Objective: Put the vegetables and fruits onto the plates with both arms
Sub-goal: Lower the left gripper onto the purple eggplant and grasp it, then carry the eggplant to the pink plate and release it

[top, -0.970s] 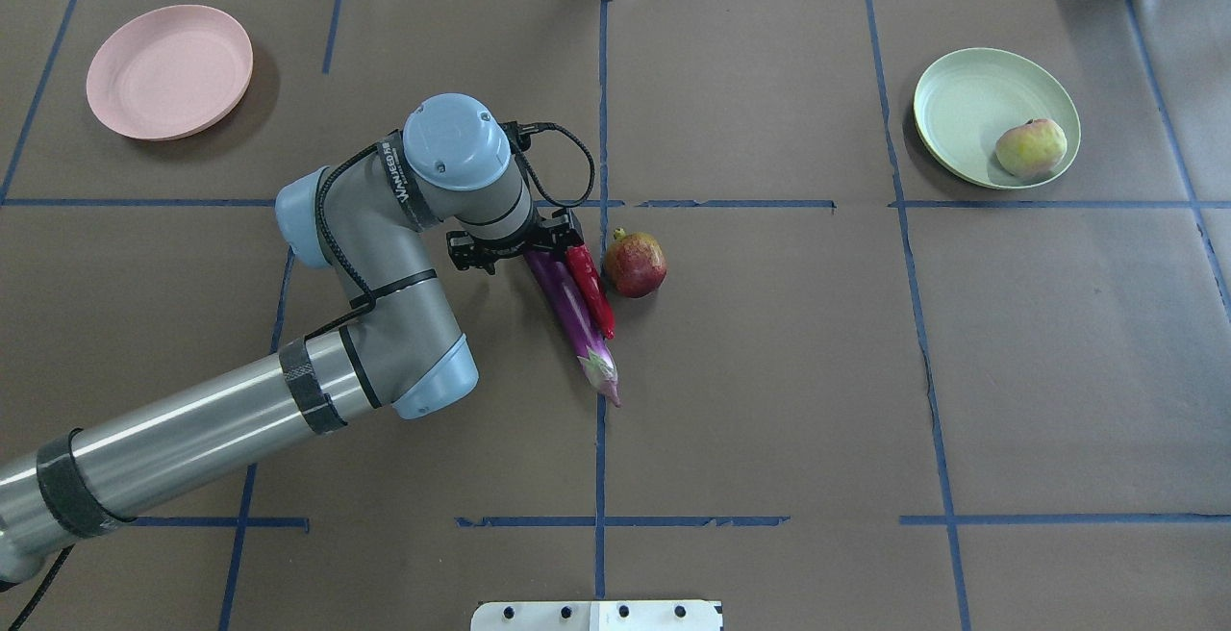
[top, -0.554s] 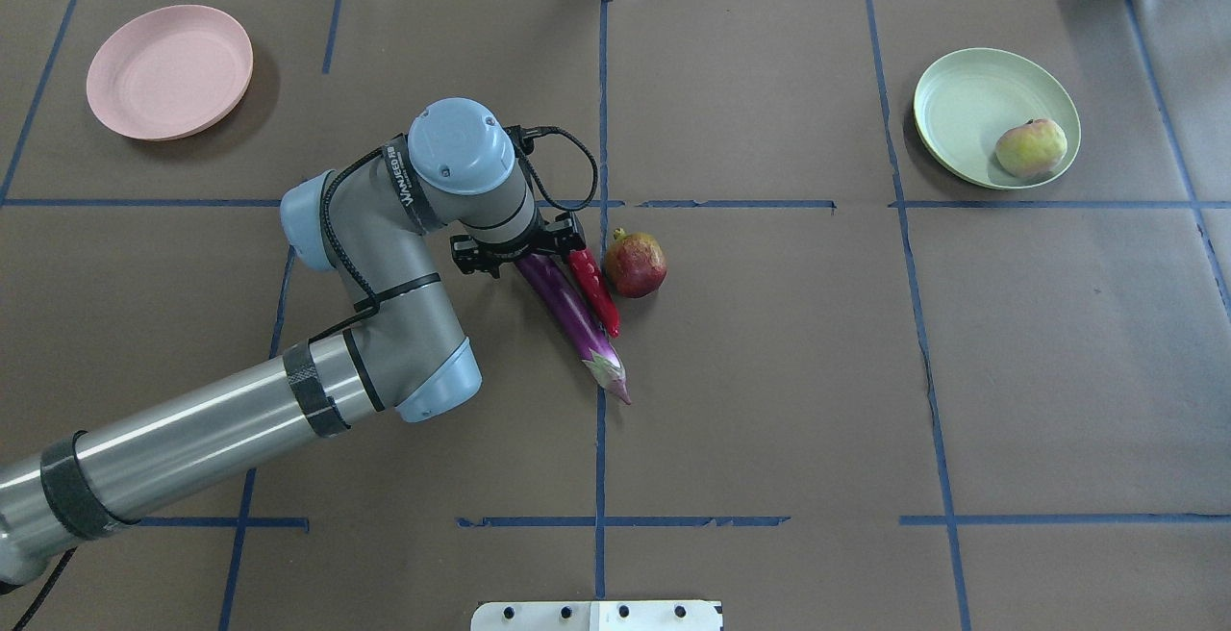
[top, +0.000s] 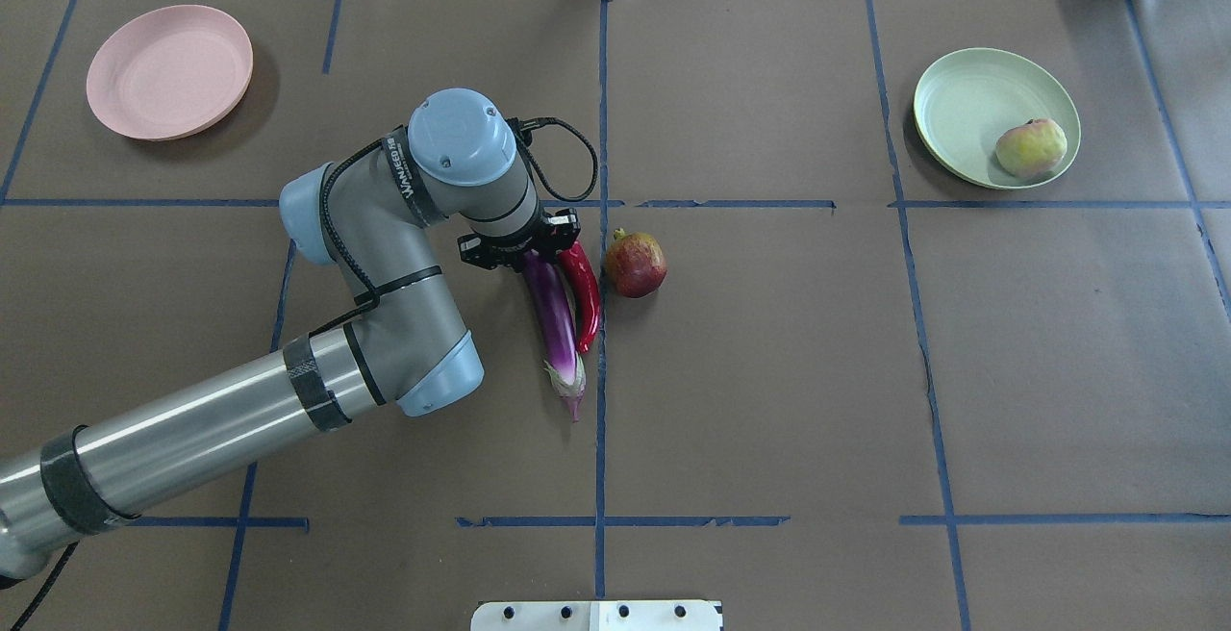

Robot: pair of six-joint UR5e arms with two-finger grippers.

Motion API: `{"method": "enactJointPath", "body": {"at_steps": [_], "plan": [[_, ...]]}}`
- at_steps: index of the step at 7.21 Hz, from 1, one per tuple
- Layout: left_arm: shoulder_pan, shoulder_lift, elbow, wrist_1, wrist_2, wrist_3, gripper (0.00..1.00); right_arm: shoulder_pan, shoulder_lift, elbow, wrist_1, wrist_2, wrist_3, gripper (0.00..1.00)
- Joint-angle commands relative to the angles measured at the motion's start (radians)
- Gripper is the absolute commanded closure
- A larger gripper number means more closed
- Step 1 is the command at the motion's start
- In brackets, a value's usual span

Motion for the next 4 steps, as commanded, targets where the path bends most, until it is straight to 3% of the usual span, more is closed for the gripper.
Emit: {"method": "enactJointPath", "body": {"at_steps": [1,3,4], "plan": [[-0.145,0.032,-0.005,0.002,-0.146,0.081,1.00,-0.001,0.000,-0.005,0.002,0.000,0.002,0.00],[-0.312,0.071,0.030,0.044,-0.188,0.375,1.00,-0.001,-0.003,-0.006,0.003,0.003,0.002,0.00],[-0.403,0.065,0.095,0.092,-0.200,0.554,1.00,-0.003,-0.003,-0.006,0.003,0.004,0.003,0.00]]}}
